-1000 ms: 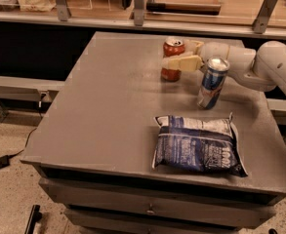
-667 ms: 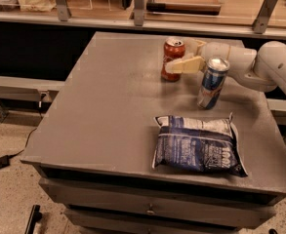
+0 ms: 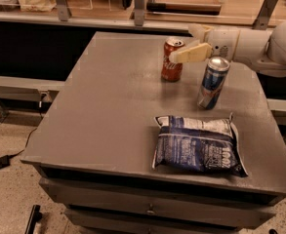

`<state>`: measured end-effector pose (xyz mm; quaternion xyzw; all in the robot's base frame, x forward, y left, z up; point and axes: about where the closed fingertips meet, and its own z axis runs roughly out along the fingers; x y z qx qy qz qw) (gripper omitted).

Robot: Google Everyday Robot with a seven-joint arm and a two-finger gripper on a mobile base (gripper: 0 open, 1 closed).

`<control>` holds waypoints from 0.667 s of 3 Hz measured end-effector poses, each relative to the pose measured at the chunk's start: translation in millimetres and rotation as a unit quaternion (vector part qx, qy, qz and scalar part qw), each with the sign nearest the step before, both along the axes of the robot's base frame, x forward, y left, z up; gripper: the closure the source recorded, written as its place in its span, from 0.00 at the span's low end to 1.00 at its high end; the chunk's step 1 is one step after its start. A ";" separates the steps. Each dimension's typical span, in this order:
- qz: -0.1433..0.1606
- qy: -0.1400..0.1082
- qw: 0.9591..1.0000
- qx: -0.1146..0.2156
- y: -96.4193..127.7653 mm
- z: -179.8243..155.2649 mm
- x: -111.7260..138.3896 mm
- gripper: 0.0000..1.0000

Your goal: Place coke can upright

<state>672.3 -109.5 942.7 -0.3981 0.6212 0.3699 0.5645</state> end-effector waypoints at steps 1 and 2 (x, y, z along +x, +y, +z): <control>-0.007 -0.036 0.999 -0.036 4.8 54.5 4.1 0.00; -0.007 -0.036 0.999 -0.036 4.9 54.5 4.1 0.00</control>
Offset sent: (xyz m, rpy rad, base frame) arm 0.0066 0.0003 0.0712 -0.0915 -0.0967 -0.0286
